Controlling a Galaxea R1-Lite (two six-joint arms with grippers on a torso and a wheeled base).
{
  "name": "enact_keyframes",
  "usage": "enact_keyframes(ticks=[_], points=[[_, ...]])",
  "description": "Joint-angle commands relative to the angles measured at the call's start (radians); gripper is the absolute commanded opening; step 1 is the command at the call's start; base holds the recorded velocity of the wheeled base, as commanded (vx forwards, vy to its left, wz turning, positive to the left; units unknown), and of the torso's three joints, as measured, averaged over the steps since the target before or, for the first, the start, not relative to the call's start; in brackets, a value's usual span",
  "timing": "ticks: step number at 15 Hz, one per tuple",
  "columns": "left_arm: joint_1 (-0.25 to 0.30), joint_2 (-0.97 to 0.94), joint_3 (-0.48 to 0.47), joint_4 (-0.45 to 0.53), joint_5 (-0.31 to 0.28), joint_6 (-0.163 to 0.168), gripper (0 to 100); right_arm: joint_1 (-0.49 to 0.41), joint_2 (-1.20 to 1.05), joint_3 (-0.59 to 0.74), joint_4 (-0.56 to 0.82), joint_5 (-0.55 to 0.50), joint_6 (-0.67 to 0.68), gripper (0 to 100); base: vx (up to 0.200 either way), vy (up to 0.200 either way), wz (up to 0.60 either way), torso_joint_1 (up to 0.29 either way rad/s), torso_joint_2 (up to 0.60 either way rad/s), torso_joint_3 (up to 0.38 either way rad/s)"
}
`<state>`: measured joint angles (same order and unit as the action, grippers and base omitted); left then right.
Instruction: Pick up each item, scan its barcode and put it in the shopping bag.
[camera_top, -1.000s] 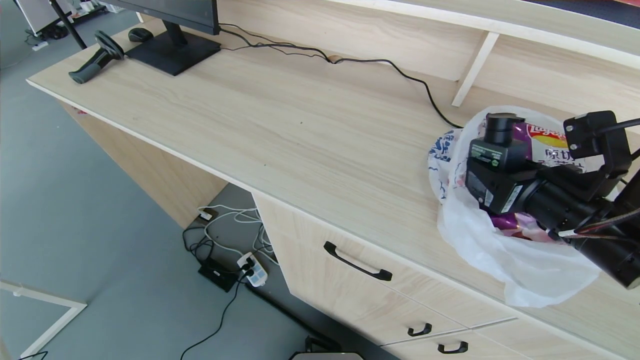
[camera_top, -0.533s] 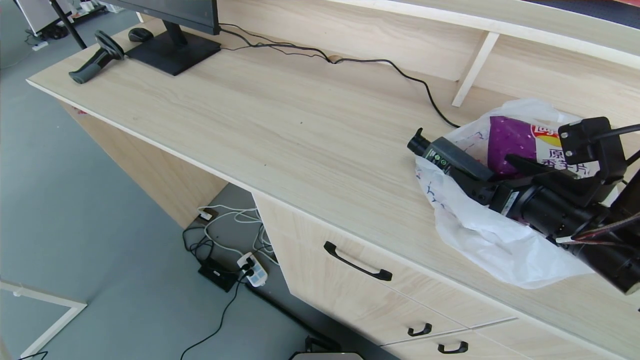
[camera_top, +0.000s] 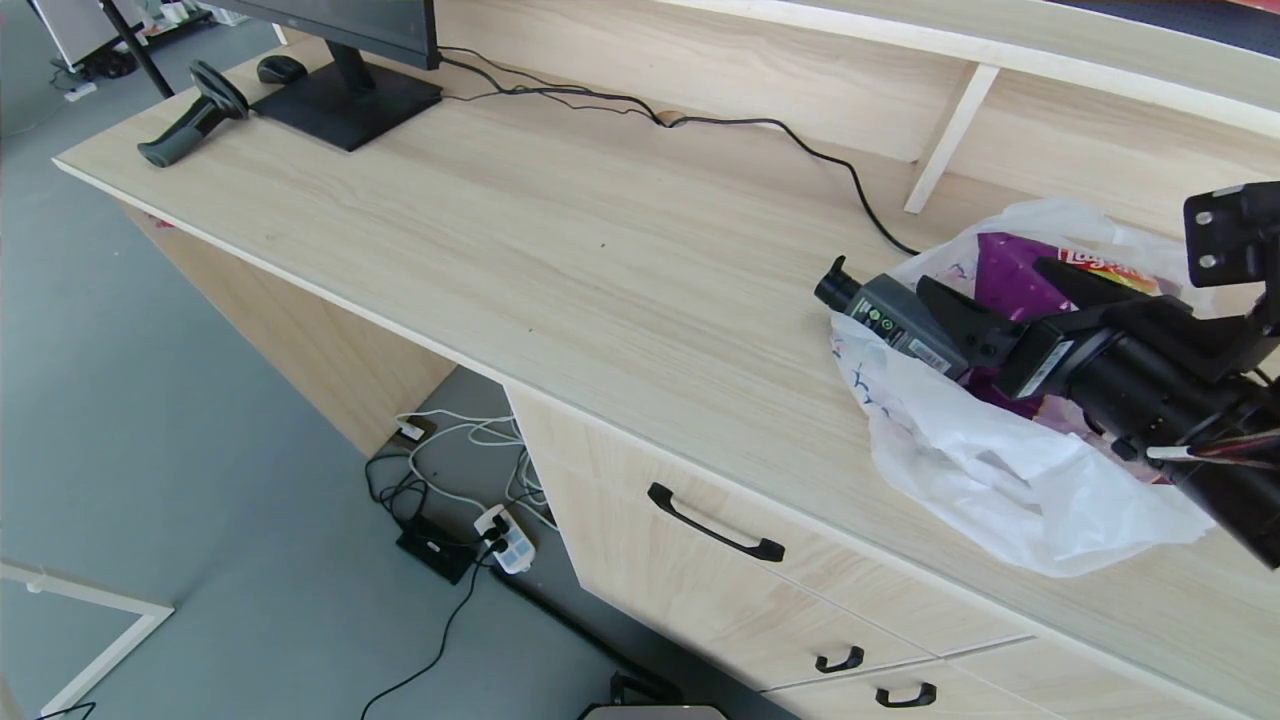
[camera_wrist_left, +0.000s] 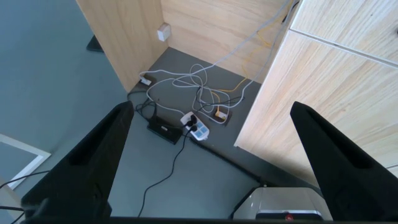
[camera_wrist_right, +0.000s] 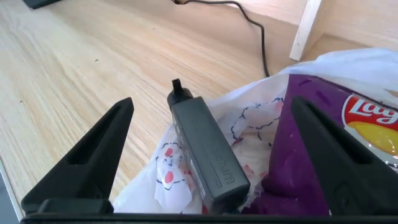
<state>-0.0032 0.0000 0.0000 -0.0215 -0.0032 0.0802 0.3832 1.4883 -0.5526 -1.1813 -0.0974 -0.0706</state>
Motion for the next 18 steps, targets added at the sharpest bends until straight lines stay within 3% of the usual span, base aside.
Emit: enact_keyframes(ticks=[1, 5, 9, 11, 14, 16, 18], points=[[0.000, 0.000, 0.000, 0.000, 0.000, 0.000, 100, 0.002, -0.077, 0.006, -0.003, -0.002, -0.001, 100, 0.000, 0.000, 0.00, 0.000, 0.00, 0.000], [0.000, 0.002, 0.000, 0.000, 0.000, -0.002, 100, 0.002, -0.221, 0.086, 0.006, 0.002, 0.008, 100, 0.000, 0.000, 0.00, 0.000, 0.00, 0.000], [0.000, 0.000, 0.000, 0.000, 0.000, -0.002, 100, 0.006, -0.510, 0.434, 0.015, 0.007, 0.020, 100, 0.000, 0.000, 0.00, 0.000, 0.00, 0.000], [0.000, 0.000, 0.000, 0.000, 0.000, -0.004, 100, 0.023, -0.694, 0.546, 0.135, 0.007, 0.022, 100, 0.000, 0.000, 0.00, 0.000, 0.00, 0.000], [0.000, 0.000, 0.000, 0.000, 0.000, -0.002, 100, 0.025, -1.070, 0.508, 0.646, 0.007, 0.023, 100, 0.000, 0.000, 0.00, 0.000, 0.00, 0.000], [0.000, 0.000, 0.000, 0.000, 0.000, -0.002, 100, 0.025, -1.375, 0.428, 1.102, 0.008, 0.022, 100, 0.000, 0.000, 0.00, 0.000, 0.00, 0.000], [0.000, 0.002, 0.000, -0.002, 0.000, 0.000, 100, 0.025, -1.488, 0.338, 1.410, 0.007, 0.029, 100, 0.000, 0.000, 0.00, 0.000, 0.00, 0.000]])
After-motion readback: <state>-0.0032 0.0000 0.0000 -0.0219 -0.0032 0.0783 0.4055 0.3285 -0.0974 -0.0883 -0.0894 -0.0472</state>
